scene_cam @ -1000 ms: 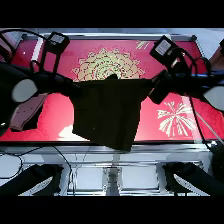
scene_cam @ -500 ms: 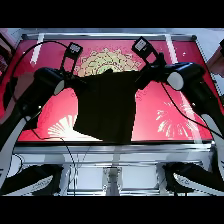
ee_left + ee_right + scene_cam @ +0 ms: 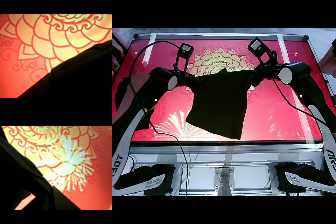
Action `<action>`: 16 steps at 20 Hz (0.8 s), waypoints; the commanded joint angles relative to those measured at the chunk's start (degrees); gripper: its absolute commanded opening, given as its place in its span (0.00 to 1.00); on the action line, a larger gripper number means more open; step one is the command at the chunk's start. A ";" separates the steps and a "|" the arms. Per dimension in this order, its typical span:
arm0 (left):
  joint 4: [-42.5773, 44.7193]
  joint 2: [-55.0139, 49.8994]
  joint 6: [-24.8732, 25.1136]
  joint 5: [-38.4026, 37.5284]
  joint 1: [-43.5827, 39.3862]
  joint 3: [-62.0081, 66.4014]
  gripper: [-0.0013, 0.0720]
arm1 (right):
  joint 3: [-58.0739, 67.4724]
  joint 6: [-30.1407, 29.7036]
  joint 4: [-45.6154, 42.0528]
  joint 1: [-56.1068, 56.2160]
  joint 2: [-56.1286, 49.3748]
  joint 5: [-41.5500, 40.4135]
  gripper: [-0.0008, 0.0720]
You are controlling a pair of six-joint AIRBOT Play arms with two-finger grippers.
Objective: Fold the clothes and pants, and hang the long-sleeved shirts on hangers.
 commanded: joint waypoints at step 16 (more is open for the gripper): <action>-3.93 8.20 29.55 -23.98 0.09 -13.73 0.10 | -16.85 -7.78 18.29 -0.37 4.42 30.64 0.03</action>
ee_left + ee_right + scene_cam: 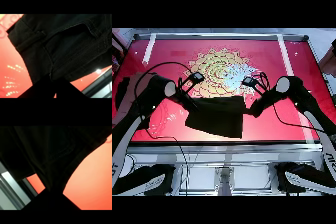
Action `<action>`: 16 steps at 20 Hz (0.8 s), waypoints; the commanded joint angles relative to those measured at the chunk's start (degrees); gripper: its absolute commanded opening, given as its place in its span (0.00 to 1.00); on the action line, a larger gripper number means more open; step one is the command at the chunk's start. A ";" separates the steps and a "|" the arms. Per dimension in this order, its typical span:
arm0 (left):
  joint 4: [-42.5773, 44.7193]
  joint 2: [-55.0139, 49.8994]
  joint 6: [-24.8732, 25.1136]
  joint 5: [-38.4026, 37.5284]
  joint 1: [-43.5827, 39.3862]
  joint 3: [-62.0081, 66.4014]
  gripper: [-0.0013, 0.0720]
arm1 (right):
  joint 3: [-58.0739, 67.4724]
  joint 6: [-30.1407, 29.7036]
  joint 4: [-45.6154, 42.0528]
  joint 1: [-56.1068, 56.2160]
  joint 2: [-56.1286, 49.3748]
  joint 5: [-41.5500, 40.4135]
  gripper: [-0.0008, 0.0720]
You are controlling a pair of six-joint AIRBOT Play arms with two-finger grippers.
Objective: Fold the clothes and pants, and hang the long-sleeved shirts on hangers.
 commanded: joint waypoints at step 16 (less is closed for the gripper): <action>2.16 5.60 10.67 -19.80 -0.24 -13.53 0.54 | -12.74 4.09 6.01 7.61 3.13 10.23 0.30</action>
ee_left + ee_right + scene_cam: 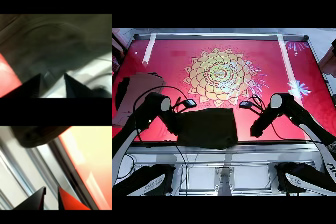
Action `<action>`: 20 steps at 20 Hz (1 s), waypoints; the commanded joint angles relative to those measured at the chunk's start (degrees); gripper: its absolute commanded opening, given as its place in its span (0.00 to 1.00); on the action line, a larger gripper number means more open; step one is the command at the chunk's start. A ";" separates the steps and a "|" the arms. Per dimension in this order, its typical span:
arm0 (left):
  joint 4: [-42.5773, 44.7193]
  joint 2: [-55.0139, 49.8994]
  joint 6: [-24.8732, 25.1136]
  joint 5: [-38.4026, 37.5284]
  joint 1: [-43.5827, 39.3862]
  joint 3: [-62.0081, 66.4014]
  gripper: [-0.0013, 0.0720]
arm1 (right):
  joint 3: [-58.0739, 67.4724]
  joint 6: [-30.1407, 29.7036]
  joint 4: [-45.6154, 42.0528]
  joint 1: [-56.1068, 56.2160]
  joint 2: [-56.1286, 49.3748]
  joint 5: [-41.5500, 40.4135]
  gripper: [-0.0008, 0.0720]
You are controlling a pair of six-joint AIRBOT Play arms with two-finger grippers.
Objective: Fold the clothes and pants, and hang the long-sleeved shirts on hangers.
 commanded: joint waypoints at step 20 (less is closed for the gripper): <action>-3.52 8.09 -23.32 10.97 19.17 -0.17 0.55 | -0.35 14.16 20.70 -2.58 -13.92 -27.06 0.87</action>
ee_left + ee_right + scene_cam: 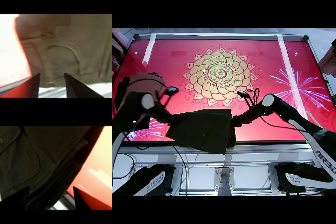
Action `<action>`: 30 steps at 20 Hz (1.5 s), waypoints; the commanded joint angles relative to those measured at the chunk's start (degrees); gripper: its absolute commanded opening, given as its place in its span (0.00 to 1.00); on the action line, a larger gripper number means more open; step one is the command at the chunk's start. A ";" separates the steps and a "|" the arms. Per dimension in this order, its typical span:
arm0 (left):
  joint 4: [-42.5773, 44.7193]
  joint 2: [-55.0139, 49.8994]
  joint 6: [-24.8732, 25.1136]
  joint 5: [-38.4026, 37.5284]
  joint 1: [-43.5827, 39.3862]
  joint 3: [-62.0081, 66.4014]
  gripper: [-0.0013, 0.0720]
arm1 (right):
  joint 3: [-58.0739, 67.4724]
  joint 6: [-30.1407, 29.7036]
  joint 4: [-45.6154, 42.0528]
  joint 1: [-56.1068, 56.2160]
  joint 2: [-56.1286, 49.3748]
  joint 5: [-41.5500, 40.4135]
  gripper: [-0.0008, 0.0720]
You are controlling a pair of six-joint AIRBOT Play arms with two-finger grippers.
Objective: Fold the clothes and pants, and hang the long-sleeved shirts on hangers.
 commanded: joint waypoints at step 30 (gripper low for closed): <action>1.88 2.69 -3.41 1.55 18.97 -0.17 0.95 | 13.64 -4.09 16.61 8.24 -19.67 0.59 0.04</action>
